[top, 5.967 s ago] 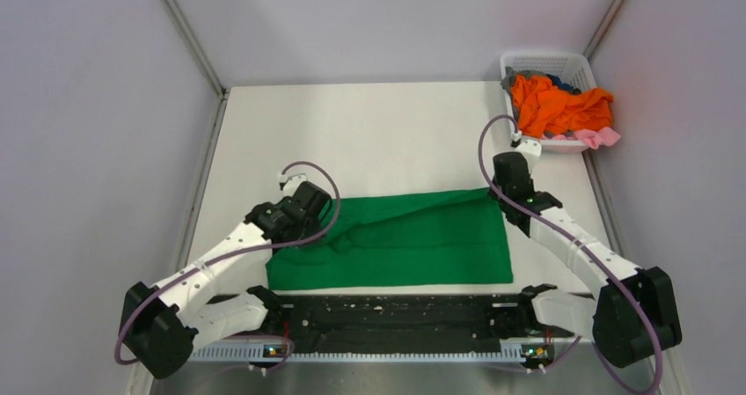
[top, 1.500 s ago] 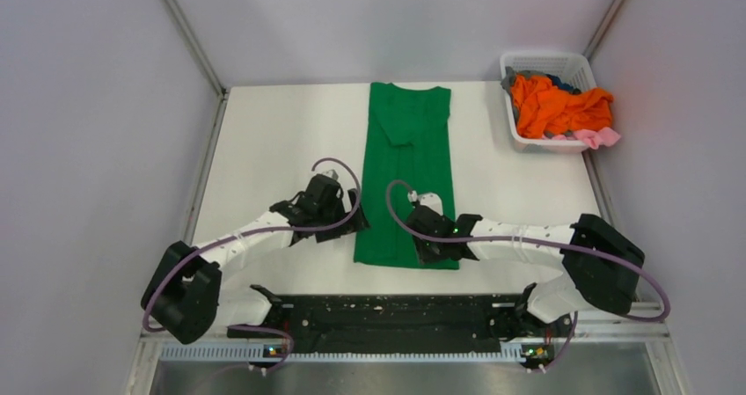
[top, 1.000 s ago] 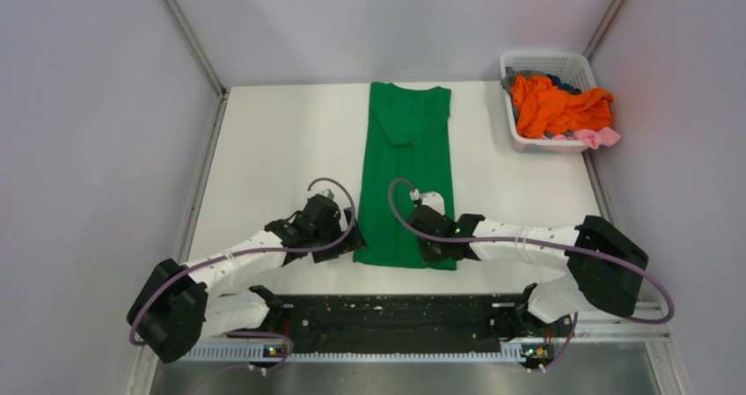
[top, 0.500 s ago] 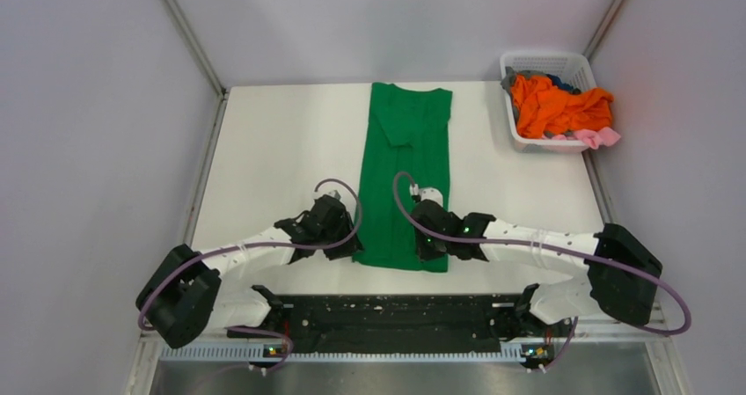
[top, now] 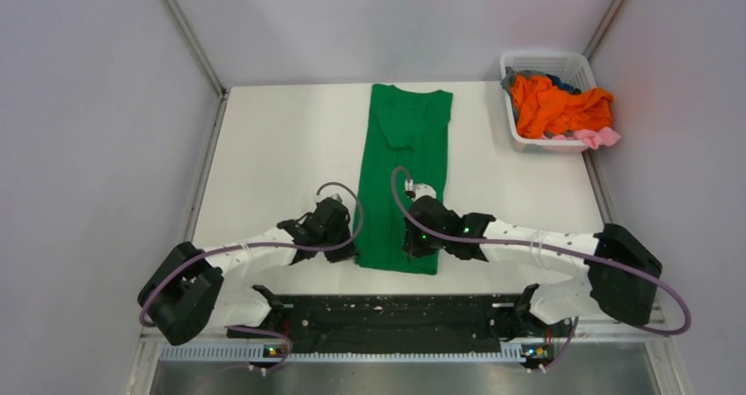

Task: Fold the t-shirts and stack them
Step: Grab the bottom of the folded rectangular tshirt with both arms

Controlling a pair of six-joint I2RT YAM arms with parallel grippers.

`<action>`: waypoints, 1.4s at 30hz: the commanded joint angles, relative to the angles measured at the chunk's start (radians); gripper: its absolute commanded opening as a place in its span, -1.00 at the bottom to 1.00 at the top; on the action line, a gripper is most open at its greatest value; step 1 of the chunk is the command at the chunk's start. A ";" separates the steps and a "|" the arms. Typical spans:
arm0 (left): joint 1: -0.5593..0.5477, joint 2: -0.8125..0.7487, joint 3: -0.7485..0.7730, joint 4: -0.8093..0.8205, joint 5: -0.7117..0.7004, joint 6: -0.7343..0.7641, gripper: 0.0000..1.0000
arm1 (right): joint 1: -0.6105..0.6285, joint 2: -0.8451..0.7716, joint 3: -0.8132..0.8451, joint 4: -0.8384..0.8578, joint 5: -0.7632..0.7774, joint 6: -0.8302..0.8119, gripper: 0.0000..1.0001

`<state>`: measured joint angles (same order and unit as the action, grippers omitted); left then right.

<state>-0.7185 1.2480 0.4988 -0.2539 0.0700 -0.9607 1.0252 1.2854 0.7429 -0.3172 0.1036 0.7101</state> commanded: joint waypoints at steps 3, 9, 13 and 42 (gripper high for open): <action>-0.021 -0.008 -0.028 -0.050 -0.012 -0.020 -1.00 | 0.017 0.181 0.055 0.163 -0.033 -0.003 -1.00; -0.024 -0.009 -0.035 -0.050 -0.010 -0.025 -1.00 | 0.024 0.273 0.092 0.168 -0.060 -0.012 -0.38; -0.024 -0.021 -0.040 -0.053 -0.009 -0.027 -1.00 | 0.028 0.164 0.081 0.136 -0.056 -0.045 0.32; -0.032 -0.071 -0.082 -0.050 0.019 -0.063 -1.00 | -0.021 -0.269 -0.421 0.072 -0.034 0.287 -0.62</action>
<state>-0.7395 1.1973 0.4576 -0.2588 0.0818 -1.0130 1.0100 1.0061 0.3504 -0.2680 0.1379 0.9752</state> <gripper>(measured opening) 0.025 0.261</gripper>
